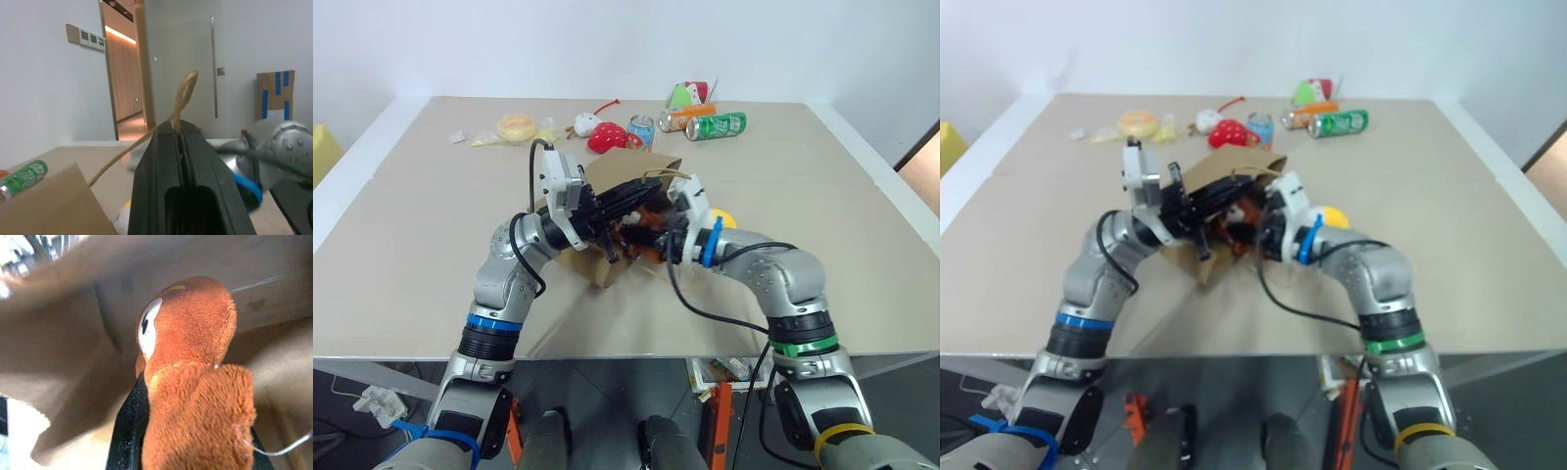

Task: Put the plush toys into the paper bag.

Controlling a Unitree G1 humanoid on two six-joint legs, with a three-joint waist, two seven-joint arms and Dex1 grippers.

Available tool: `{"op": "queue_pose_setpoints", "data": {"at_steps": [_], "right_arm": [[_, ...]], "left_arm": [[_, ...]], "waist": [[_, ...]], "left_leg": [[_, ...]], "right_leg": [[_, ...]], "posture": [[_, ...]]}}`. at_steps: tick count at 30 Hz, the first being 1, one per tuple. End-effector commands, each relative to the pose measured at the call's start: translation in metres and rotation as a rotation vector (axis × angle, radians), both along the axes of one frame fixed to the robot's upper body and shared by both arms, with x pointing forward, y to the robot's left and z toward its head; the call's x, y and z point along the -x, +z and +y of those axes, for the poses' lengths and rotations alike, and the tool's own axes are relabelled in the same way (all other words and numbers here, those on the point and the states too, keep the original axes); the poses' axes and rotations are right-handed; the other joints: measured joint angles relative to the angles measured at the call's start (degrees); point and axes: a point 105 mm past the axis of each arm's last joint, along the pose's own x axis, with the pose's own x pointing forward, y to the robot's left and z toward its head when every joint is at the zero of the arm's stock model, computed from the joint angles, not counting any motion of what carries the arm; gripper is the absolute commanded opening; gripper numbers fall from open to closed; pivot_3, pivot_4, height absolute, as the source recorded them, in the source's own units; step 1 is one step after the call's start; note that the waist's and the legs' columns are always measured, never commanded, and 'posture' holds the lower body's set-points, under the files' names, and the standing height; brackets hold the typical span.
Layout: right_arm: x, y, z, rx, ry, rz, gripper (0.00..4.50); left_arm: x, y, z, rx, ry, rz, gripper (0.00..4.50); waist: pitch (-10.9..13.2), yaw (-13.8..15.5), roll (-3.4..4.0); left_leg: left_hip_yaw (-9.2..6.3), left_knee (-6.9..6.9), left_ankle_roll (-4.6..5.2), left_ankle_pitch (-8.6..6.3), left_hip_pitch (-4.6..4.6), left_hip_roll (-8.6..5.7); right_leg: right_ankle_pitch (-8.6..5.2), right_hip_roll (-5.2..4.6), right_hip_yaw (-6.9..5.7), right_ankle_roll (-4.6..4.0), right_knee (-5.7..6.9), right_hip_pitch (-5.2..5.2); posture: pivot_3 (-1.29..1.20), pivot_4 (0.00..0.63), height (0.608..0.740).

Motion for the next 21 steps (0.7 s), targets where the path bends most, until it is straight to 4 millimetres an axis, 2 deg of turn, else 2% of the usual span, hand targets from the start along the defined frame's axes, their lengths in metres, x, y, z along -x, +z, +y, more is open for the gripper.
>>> {"op": "queue_pose_setpoints", "data": {"at_steps": [1, 7, 10, 14, 21], "right_arm": [[0.007, 0.013, 0.005, -0.02, 0.035, -0.044, 0.3], [0.012, 0.001, 0.039, -0.023, 0.082, 0.004, 0.3], [0.013, -0.007, 0.047, -0.011, 0.086, 0.028, 0.3], [0.003, -0.012, 0.045, -0.006, 0.03, 0.051, 0.3], [-0.007, 0.001, 0.032, -0.054, -0.025, 0.037, 0.3]], "left_arm": [[0.005, 0.012, 0.0, 0.023, -0.008, -0.051, 0.0], [0.005, 0.014, -0.003, 0.03, -0.015, -0.055, 0.0], [0.005, 0.014, -0.002, 0.031, -0.014, -0.056, 0.0], [0.005, 0.013, 0.0, 0.03, -0.008, -0.055, 0.0], [0.005, 0.013, 0.001, 0.031, -0.003, -0.053, 0.0]], "waist": [[0.0, -0.06, 0.0], [0.0, -0.39, 0.01], [0.0, -0.31, 0.01], [0.0, -0.17, 0.0], [0.0, -0.2, 0.0]], "left_leg": [[-0.01, 0.0, 0.0, 0.0, 0.0, 0.01], [-0.09, -0.08, 0.0, 0.0, 0.06, 0.12], [-0.09, -0.07, 0.0, 0.0, 0.03, 0.11], [-0.05, 0.0, 0.0, 0.0, -0.02, 0.08], [-0.06, 0.0, 0.0, 0.0, -0.01, 0.09]], "right_leg": [[0.0, 0.02, 0.0, -0.01, 0.0, 0.0], [0.01, 0.18, -0.02, -0.1, 0.08, -0.07], [-0.01, 0.15, -0.03, -0.08, 0.08, -0.05], [-0.01, 0.08, -0.03, -0.04, 0.07, -0.03], [0.03, 0.11, -0.03, -0.07, 0.07, -0.05]], "posture": [[0.0, 0.15, 0.74], [0.0, 0.15, 0.74], [0.0, 0.15, 0.74], [0.0, 0.15, 0.74], [0.0, 0.15, 0.74]]}}
